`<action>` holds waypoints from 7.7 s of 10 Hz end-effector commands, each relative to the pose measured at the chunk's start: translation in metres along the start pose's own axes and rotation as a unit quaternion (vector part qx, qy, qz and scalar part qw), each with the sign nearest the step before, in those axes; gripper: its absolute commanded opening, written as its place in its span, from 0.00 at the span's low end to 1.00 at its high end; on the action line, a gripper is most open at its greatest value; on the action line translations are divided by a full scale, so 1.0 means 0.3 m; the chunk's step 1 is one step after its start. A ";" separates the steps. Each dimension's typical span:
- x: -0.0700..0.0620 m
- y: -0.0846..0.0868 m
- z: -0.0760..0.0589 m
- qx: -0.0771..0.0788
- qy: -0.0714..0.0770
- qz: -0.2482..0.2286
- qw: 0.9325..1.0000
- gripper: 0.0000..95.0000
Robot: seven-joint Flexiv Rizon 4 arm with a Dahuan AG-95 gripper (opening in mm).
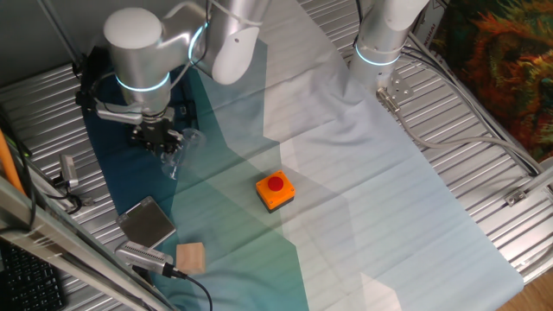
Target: Take the cup off the cup rack
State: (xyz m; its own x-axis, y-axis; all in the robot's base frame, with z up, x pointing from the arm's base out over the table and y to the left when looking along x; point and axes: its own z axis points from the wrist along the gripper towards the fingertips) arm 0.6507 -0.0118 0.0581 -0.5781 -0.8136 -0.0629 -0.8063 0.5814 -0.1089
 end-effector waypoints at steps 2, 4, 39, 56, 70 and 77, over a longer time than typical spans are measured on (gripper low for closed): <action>-0.015 0.023 0.002 0.002 0.001 0.008 1.000 0.20; -0.023 0.022 0.015 0.003 0.005 -0.011 1.000 0.20; -0.005 -0.025 0.132 -0.054 0.023 -0.213 0.975 0.40; 0.004 -0.016 0.180 -0.104 -0.006 -0.175 0.979 0.20; -0.034 -0.020 0.103 -0.119 -0.026 -0.126 0.985 0.00; -0.164 0.033 0.033 -0.122 -0.022 -0.070 0.990 0.00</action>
State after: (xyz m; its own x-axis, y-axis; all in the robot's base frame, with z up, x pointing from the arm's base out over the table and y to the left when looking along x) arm 0.6724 0.0347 0.0490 -0.4541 -0.8842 -0.1094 -0.8888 0.4411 0.1245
